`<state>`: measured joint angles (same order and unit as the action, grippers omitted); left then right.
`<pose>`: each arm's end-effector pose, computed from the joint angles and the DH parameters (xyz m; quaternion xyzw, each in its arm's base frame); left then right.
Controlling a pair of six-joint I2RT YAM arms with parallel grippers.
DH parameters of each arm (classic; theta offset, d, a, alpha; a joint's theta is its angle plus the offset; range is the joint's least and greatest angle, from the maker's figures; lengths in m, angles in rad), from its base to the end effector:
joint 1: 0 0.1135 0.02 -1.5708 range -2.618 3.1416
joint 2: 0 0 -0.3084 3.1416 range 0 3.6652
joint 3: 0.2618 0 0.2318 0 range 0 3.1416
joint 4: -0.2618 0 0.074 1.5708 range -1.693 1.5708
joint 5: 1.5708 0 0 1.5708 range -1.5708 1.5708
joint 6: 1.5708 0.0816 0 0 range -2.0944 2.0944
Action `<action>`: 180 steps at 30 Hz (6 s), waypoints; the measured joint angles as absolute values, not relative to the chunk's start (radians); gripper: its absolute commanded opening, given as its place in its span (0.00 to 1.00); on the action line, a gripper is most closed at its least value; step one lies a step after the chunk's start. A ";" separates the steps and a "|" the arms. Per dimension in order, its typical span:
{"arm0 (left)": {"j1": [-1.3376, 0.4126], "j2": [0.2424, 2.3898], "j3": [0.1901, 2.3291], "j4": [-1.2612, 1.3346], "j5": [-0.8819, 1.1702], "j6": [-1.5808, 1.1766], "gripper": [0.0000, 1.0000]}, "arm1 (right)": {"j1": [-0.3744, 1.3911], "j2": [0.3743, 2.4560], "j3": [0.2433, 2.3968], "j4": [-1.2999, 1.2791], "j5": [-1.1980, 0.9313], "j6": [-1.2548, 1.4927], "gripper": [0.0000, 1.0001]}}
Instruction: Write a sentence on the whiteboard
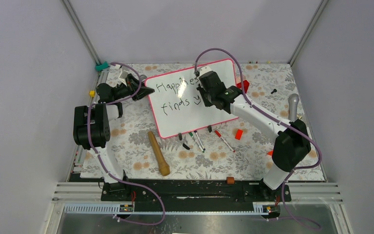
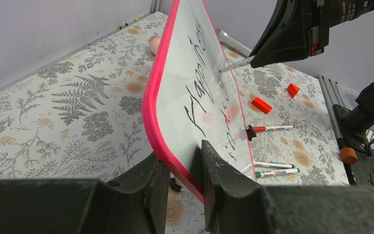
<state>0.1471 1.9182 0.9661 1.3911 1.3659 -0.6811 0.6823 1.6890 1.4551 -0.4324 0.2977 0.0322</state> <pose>0.3933 -0.0225 0.2944 0.3203 0.5951 -0.4991 0.5423 0.3314 0.2384 0.3323 -0.2227 0.8636 0.0262 0.4515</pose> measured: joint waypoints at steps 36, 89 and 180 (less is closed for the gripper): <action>0.147 1.918 0.966 1.391 1.366 -0.681 0.00 | 0.664 1.702 1.482 -0.458 0.345 0.030 0.00; 0.147 1.918 0.966 1.391 1.367 -0.681 0.00 | 0.622 1.595 1.375 -0.376 0.339 0.018 0.00; 0.147 1.918 0.966 1.391 1.366 -0.681 0.00 | 0.585 1.663 1.422 -0.463 0.302 0.049 0.00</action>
<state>0.1471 1.9182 0.9661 1.3911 1.3663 -0.6811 0.5850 1.6634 1.4220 -0.4633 0.3019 0.0494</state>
